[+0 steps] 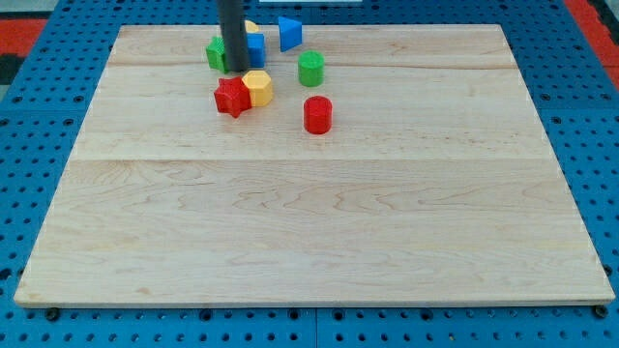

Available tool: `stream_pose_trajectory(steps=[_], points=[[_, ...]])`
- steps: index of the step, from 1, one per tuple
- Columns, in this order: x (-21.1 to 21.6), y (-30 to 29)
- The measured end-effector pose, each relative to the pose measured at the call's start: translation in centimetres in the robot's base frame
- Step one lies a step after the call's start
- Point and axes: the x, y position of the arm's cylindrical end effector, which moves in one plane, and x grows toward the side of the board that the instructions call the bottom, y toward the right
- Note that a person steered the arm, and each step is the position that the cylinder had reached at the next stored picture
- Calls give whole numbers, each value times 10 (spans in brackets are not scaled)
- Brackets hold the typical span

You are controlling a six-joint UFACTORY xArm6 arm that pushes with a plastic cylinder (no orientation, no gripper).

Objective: Separate the red star from yellow hexagon

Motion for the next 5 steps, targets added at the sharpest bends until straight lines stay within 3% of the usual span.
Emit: stream_pose_trajectory(steps=[1,3,4,5], points=[[22,-24],[56,30],[60,-26],[33,-19]])
